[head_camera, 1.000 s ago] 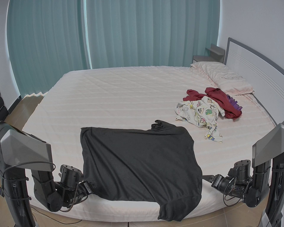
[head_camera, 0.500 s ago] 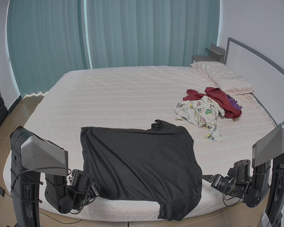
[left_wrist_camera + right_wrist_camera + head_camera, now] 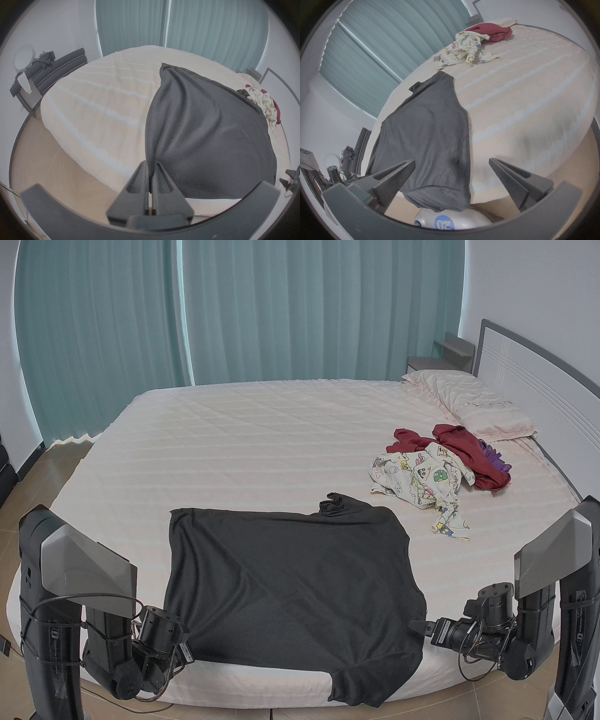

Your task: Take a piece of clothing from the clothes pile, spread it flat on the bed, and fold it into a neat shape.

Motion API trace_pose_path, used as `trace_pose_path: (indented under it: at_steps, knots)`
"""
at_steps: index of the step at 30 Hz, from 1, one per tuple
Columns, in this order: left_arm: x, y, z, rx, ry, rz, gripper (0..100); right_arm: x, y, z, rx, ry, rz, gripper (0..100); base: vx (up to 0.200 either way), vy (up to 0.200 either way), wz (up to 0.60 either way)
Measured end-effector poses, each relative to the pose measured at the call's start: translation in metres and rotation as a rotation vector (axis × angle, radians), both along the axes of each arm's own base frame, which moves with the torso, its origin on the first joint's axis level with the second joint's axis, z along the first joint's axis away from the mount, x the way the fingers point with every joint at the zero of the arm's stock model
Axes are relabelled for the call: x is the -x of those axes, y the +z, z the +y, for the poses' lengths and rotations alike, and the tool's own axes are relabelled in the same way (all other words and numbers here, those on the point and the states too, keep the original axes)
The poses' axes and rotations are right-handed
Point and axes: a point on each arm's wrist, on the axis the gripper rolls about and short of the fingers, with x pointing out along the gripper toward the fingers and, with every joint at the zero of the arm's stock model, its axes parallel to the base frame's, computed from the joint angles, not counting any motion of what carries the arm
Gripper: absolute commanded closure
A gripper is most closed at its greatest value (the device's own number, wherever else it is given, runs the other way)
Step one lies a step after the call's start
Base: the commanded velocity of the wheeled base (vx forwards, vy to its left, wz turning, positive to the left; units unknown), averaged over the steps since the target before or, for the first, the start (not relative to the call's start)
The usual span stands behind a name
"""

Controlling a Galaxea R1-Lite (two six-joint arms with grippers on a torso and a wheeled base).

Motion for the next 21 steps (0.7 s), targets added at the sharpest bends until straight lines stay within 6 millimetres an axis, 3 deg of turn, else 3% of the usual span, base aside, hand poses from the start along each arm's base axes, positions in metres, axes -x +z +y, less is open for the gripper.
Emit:
trace_pose_path:
  at_steps: [10, 11, 21]
  knots:
    - [0.004, -0.001, 0.005, -0.009, 0.007, 0.015, 100, -0.026, -0.022, 0.010, 0.048, 0.027, 0.085, 0, 0.000, 0.000, 0.00]
    - [0.004, -0.002, 0.005, -0.009, 0.007, 0.016, 100, -0.030, -0.023, 0.012, 0.054, 0.030, 0.096, 100, 0.000, 0.000, 0.00]
    - [0.003, -0.004, 0.006, -0.006, 0.007, 0.020, 100, -0.085, -0.012, 0.023, 0.056, 0.009, 0.003, 100, 0.000, 0.000, 0.00]
